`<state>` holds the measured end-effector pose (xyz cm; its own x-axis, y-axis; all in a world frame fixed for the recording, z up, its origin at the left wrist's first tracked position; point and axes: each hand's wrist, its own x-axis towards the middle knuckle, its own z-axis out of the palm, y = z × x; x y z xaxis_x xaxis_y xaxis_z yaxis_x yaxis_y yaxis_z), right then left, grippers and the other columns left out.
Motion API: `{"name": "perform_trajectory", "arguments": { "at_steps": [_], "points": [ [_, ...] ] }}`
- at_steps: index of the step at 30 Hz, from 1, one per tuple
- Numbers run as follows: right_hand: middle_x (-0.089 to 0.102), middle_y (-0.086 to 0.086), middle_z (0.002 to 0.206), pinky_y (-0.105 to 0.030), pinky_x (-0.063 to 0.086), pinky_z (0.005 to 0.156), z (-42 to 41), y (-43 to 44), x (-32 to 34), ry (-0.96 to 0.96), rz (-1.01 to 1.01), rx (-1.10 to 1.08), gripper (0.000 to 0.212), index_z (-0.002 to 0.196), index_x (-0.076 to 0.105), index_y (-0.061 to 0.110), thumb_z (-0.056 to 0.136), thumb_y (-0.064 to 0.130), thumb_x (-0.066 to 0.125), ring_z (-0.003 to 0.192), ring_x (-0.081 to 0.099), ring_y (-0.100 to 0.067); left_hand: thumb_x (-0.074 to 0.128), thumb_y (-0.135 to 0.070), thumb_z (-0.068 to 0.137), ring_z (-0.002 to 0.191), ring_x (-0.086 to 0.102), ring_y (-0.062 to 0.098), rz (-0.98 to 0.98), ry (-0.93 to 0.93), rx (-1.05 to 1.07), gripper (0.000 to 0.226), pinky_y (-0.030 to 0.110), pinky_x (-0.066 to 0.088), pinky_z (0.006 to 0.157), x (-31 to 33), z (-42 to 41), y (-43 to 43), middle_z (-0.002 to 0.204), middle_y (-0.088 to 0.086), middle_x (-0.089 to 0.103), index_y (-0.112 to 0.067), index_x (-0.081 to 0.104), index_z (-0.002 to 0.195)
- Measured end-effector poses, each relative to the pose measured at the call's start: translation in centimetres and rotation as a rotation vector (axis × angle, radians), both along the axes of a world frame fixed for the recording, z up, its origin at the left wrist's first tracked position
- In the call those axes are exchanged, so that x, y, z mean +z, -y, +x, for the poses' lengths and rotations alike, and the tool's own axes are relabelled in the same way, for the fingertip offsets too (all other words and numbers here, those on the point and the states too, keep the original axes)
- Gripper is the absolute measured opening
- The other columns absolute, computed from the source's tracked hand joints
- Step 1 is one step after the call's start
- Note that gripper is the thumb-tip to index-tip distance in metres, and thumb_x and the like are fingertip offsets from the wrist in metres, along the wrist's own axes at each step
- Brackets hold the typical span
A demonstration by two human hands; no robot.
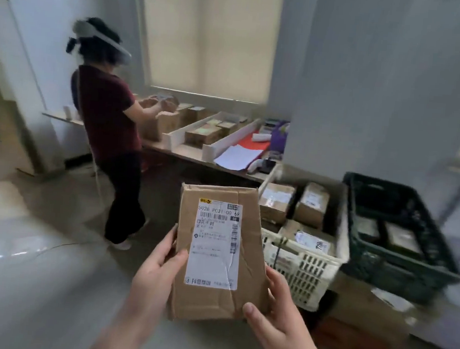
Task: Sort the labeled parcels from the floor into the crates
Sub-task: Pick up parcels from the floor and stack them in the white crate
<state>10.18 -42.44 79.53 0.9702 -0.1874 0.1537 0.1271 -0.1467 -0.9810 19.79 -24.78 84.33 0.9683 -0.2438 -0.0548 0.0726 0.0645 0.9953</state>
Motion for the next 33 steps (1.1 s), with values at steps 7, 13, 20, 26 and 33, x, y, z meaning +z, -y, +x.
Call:
{"name": "perform_trajectory", "arguments": {
  "at_steps": [7, 13, 20, 26, 33],
  "points": [
    [0.052, 0.030, 0.121, 0.001, 0.038, 0.081, 0.5, 7.8, -2.1, -0.160, 0.042, -0.334, 0.053, 0.124, 0.033, 0.038, 0.087, 0.014, 0.063, 0.104, 0.050, 0.024, 0.050, -0.022, 0.096, 0.088, 0.070, 0.006, 0.076, -0.104, -0.329, 0.038, 0.024, 0.055, 0.064, -1.3, 5.8, 11.9, 0.102, -0.015, 0.070, -0.041, 0.051, 0.128],
    [0.052, 0.028, 0.121, 0.003, 0.035, 0.080, 5.3, 13.0, -3.2, -0.224, 0.028, -0.541, 0.051, 0.121, 0.034, 0.043, 0.087, 0.020, 0.064, 0.105, 0.048, 0.024, 0.050, -0.022, 0.095, 0.096, 0.065, 0.019, 0.121, -0.193, -0.494, 0.041, 0.037, 0.054, 0.070, -2.3, 12.7, 20.3, 0.109, -0.005, 0.066, -0.045, 0.045, 0.128],
    [0.048, 0.033, 0.117, 0.006, 0.034, 0.075, 11.5, 17.7, -3.1, -0.266, 0.094, -0.711, 0.049, 0.117, 0.032, 0.045, 0.087, 0.023, 0.064, 0.094, 0.043, 0.034, 0.049, -0.008, 0.095, 0.089, 0.070, 0.018, 0.127, -0.236, -0.711, 0.046, 0.031, 0.056, 0.064, -3.1, 20.5, 28.2, 0.101, -0.002, 0.072, -0.030, 0.047, 0.135],
    [0.054, 0.030, 0.118, 0.002, 0.038, 0.078, 12.5, 22.1, -5.8, -0.358, 0.180, -0.840, 0.055, 0.119, 0.036, 0.047, 0.082, 0.022, 0.069, 0.100, 0.050, 0.026, 0.049, -0.005, 0.095, 0.105, 0.064, 0.022, 0.144, -0.338, -0.782, 0.049, 0.036, 0.052, 0.086, -6.8, 22.0, 34.6, 0.116, 0.002, 0.068, -0.028, 0.046, 0.139],
    [0.053, 0.027, 0.119, 0.000, 0.040, 0.073, 14.2, 31.9, -9.8, -0.526, 0.219, -0.801, 0.053, 0.122, 0.036, 0.042, 0.082, 0.029, 0.069, 0.104, 0.054, 0.014, 0.052, -0.010, 0.095, 0.101, 0.066, 0.014, 0.224, -0.388, -0.785, 0.048, 0.027, 0.055, 0.076, -10.7, 24.0, 43.0, 0.116, -0.003, 0.068, -0.030, 0.045, 0.138]
  ]
}}
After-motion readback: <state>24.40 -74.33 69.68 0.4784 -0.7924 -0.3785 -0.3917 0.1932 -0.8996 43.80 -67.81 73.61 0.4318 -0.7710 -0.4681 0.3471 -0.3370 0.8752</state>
